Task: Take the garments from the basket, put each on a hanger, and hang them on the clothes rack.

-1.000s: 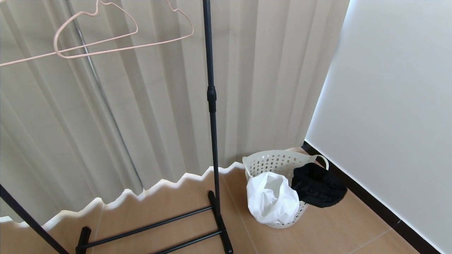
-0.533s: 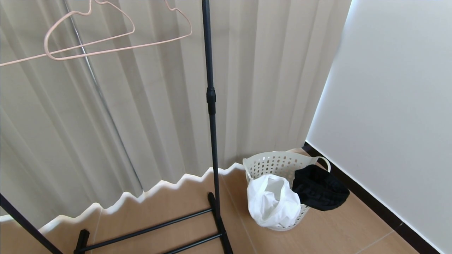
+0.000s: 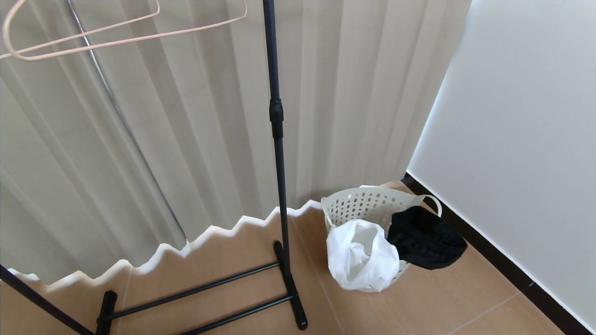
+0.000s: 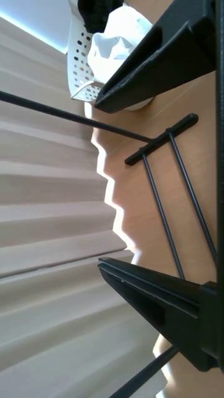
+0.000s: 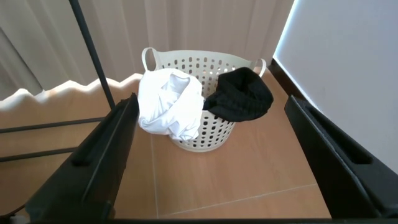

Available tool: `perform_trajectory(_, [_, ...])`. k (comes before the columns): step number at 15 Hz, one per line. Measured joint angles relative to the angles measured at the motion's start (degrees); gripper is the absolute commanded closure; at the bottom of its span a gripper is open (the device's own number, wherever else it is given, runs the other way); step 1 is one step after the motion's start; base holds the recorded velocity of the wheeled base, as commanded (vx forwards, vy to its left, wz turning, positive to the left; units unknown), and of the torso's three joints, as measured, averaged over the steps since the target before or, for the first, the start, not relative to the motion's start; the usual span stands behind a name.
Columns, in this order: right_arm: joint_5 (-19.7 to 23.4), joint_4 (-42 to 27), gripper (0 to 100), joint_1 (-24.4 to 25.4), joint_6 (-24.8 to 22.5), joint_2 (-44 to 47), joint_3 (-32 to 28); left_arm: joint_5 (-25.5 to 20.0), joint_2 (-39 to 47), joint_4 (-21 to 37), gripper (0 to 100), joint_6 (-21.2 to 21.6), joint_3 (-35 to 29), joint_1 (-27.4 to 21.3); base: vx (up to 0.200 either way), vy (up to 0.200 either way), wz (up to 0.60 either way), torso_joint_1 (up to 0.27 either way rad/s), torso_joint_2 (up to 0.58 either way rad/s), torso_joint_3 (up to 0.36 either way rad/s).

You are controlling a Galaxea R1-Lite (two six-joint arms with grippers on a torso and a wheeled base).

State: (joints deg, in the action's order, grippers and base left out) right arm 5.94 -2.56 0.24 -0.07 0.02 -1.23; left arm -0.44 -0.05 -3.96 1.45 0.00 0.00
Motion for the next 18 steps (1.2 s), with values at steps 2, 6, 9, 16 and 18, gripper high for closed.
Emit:
perform_trajectory(2, [0.02,0.0,0,0.0,0.0,0.0,0.0,0.01,0.0,0.0,0,0.21,0.0,-0.02,0.0,0.0,0.0,0.002,0.0,-0.2])
perform_trajectory(6, [0.02,0.0,0,0.0,0.0,0.0,0.07,0.06,0.0,0.06,0,0.24,0.0,-0.1,0.0,0.0,0.0,0.006,0.0,-0.206])
perform_trajectory(9, [0.0,0.0,0,0.0,0.0,0.0,0.05,0.06,0.0,0.05,0,-0.01,0.0,-0.07,0.0,0.0,0.0,-0.001,0.0,-0.193])
perform_trajectory(16, [0.02,0.0,0,0.0,0.0,0.0,0.0,0.01,0.0,0.06,0,-0.09,0.0,-0.02,0.0,0.0,0.0,0.002,0.01,-0.197])
perform_trajectory(18, [0.02,0.0,0,0.0,0.0,0.0,0.0,0.0,0.0,0.05,0,-0.15,0.0,0.0,0.0,0.0,0.0,0.002,0.0,-0.2])
